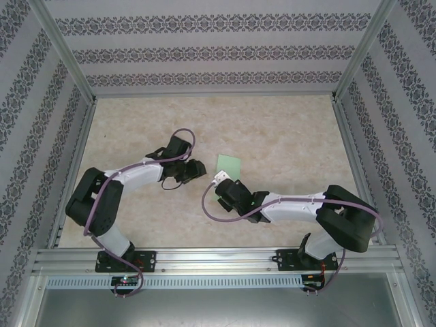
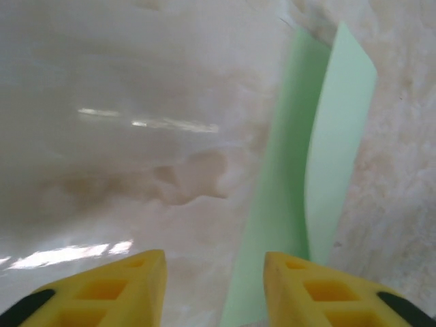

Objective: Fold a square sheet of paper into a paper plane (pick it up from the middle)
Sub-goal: Pick up the paper from the center of the table.

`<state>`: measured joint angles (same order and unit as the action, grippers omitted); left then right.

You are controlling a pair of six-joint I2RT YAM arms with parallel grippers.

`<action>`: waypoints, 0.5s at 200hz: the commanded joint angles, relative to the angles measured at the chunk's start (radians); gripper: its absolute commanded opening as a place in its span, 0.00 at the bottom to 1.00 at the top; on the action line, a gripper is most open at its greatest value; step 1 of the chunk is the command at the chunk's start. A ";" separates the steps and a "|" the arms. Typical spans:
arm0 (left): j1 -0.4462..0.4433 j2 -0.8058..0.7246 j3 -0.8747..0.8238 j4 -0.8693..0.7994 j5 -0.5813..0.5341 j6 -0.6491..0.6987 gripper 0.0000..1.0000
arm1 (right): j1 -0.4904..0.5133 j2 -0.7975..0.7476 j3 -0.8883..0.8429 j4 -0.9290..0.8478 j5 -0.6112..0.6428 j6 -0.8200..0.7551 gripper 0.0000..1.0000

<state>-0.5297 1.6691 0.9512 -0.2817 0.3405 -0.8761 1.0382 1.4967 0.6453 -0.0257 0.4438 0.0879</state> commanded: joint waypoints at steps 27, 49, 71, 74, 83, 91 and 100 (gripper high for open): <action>-0.048 0.106 0.068 0.149 0.087 -0.092 0.61 | -0.010 -0.014 -0.038 0.105 0.003 0.020 0.05; -0.058 0.152 0.088 0.184 0.111 -0.109 0.61 | -0.010 -0.010 -0.039 0.108 0.003 0.019 0.06; -0.067 0.187 0.104 0.220 0.149 -0.125 0.61 | -0.010 -0.009 -0.041 0.111 0.004 0.021 0.07; -0.068 0.189 0.106 0.220 0.150 -0.126 0.61 | -0.010 -0.009 -0.041 0.110 0.004 0.020 0.07; -0.071 0.196 0.112 0.224 0.151 -0.127 0.60 | -0.010 -0.011 -0.042 0.112 0.004 0.021 0.07; -0.073 0.201 0.114 0.230 0.156 -0.129 0.58 | -0.010 -0.010 -0.044 0.112 0.004 0.024 0.08; -0.076 0.206 0.119 0.238 0.164 -0.132 0.57 | -0.010 -0.010 -0.044 0.113 0.004 0.023 0.08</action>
<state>-0.5880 1.8626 1.0332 -0.1177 0.4625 -0.9817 1.0378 1.4963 0.6170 0.0494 0.4438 0.0891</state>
